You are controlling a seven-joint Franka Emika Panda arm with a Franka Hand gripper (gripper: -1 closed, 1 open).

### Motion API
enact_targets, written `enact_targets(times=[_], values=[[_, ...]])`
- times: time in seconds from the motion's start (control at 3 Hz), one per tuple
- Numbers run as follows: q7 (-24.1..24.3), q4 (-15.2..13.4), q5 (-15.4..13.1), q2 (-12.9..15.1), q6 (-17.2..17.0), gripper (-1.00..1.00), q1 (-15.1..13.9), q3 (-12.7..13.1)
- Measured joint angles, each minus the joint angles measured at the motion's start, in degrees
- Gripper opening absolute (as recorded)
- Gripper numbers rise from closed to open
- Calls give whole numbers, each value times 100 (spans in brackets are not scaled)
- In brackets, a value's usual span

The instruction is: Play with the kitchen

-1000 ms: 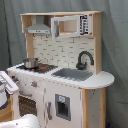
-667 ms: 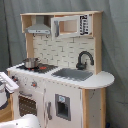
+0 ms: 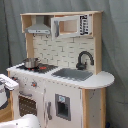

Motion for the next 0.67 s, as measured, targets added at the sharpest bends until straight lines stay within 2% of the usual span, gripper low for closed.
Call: enact_targets(times=[0.33, 0.67], values=[[-627, 10, -138, -2, 0, -100, -4, -3], [-1171, 23, -432, -2, 0, -100, -9, -6]])
